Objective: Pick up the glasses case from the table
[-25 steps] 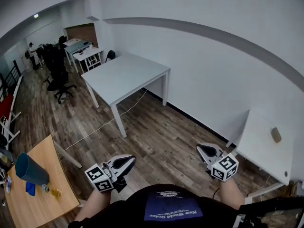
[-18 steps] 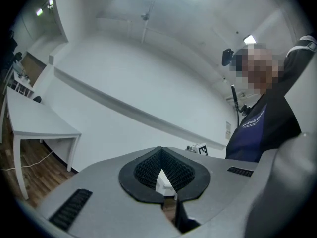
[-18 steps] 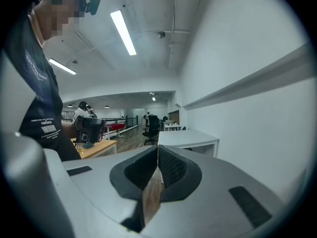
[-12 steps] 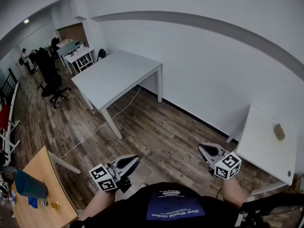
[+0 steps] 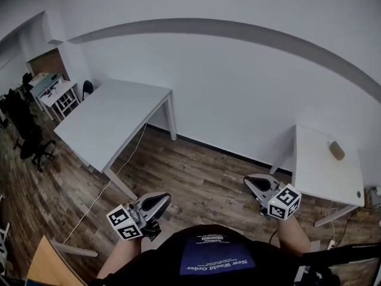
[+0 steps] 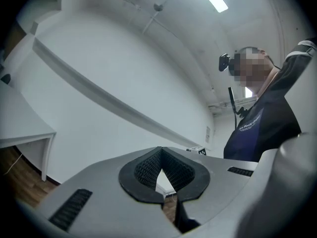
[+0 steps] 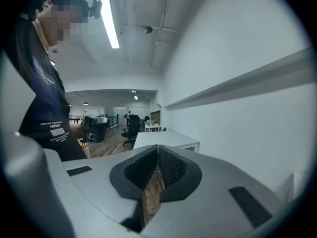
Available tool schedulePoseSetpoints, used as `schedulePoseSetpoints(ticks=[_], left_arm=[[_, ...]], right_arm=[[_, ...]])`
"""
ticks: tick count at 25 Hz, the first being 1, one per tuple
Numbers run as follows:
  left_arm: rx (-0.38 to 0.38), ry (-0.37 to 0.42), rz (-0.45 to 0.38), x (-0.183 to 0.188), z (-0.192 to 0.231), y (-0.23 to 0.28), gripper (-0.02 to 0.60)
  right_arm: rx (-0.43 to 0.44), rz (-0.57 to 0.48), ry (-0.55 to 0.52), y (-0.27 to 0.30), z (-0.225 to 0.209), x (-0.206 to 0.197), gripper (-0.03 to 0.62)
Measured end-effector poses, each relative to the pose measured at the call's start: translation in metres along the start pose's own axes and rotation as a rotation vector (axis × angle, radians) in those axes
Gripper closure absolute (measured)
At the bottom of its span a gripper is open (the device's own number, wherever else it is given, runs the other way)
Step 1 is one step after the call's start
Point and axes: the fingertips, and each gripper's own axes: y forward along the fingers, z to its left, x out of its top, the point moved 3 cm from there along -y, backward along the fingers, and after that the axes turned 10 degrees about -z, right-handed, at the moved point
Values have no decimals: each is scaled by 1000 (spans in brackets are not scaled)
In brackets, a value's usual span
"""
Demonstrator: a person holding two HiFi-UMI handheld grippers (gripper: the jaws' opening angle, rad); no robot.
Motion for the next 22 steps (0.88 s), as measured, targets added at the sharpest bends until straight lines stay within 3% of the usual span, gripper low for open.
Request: schedulePoseSetpoints(ticks=[6, 12, 16, 22], left_arm=[[-98, -65, 50, 32, 84, -3, 580], [-170, -113, 65, 16, 154, 25, 580], [-186, -126, 95, 1, 179, 67, 580], [-154, -68, 79, -14, 211, 164, 580]], right_arm=[[-128, -6, 34, 58, -6, 9, 591], [-196, 37, 57, 85, -36, -24, 591], [-222, 29, 76, 88, -85, -32, 591], [-162, -16, 68, 95, -197, -38, 591]])
